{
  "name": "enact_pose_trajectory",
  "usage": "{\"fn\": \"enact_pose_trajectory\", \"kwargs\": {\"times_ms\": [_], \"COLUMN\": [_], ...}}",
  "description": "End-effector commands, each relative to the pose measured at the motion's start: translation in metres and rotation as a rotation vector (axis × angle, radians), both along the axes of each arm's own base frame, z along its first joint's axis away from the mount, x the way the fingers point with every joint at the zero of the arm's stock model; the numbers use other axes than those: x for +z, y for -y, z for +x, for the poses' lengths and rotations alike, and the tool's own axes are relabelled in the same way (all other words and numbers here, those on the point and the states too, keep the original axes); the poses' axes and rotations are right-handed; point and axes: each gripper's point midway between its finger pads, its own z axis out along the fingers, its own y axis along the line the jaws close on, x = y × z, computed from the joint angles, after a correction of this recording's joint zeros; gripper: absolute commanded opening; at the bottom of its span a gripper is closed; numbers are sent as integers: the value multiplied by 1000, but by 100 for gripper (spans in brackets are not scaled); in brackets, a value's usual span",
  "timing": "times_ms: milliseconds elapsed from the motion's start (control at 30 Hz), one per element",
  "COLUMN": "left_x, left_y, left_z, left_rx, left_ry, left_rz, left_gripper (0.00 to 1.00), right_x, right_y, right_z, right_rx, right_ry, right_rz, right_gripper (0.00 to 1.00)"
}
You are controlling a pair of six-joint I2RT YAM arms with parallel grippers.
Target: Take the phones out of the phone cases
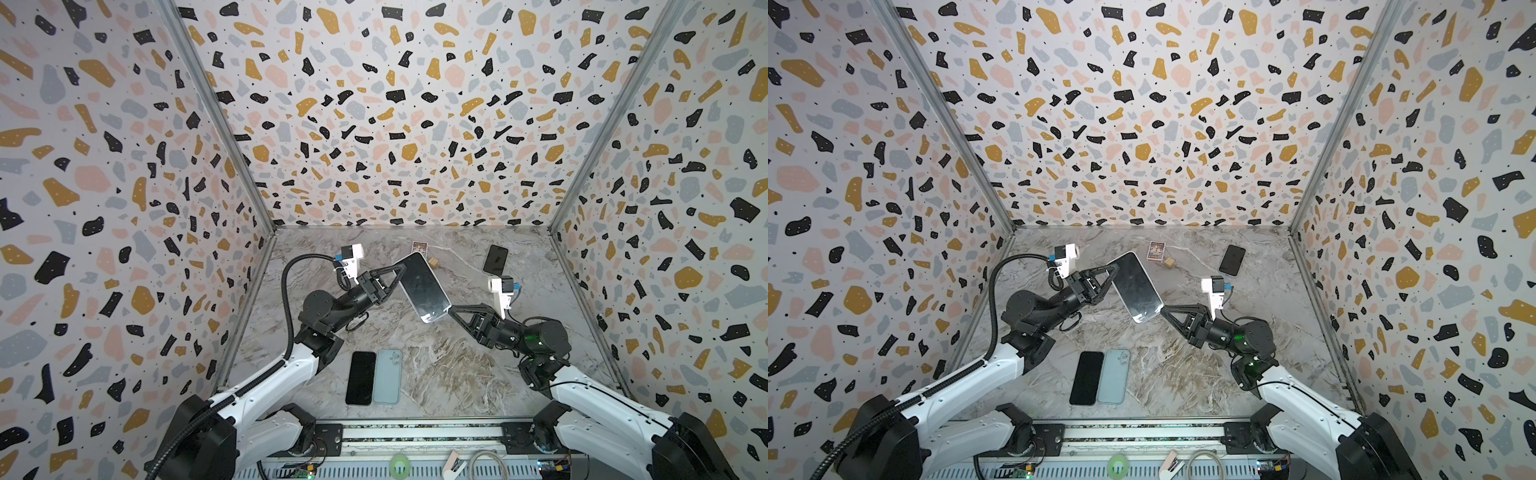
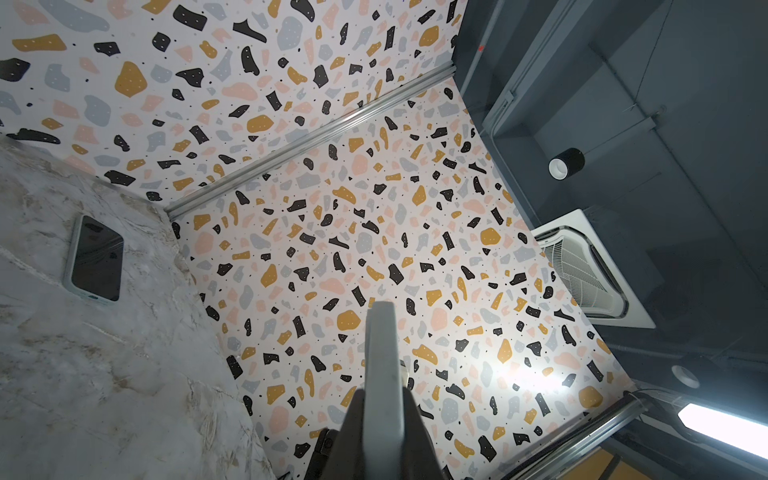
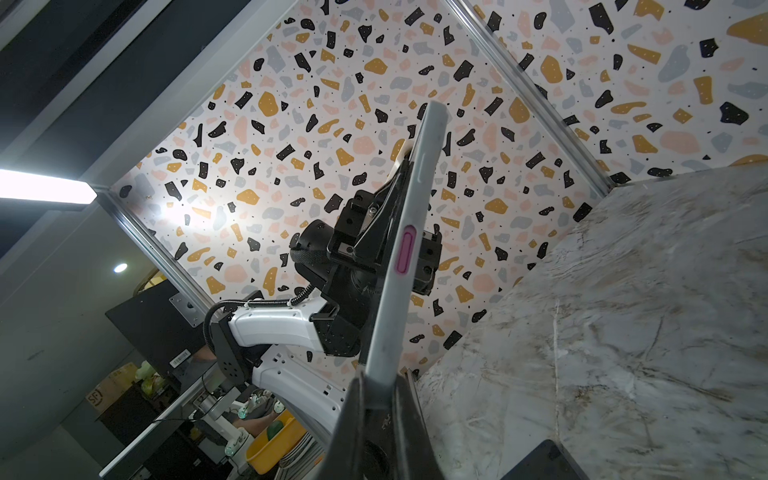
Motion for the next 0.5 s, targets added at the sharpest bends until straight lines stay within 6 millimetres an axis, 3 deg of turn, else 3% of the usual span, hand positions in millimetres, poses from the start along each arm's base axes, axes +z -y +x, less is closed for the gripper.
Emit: {"fn": "enact_pose_trajectory", "kwargs": {"times_ms": [0, 267, 467], "left_x": [39, 56, 68], "left_y": [-8, -11, -11], "left_z": [-19, -30, -39], "left_rx": [-48, -98, -133], "left_ry": [104, 127, 154], "left_rz": [-126, -198, -233], "left_gripper": [0, 0, 0], "right_x": [25, 33, 29], "right_y": [4, 6, 7], "right_z": [-7, -16, -9], "right_rx": [-7, 32, 27], "right_ry": [109, 182, 170], "right_rz": [51, 94, 96], "right_gripper": [6, 5, 5]}}
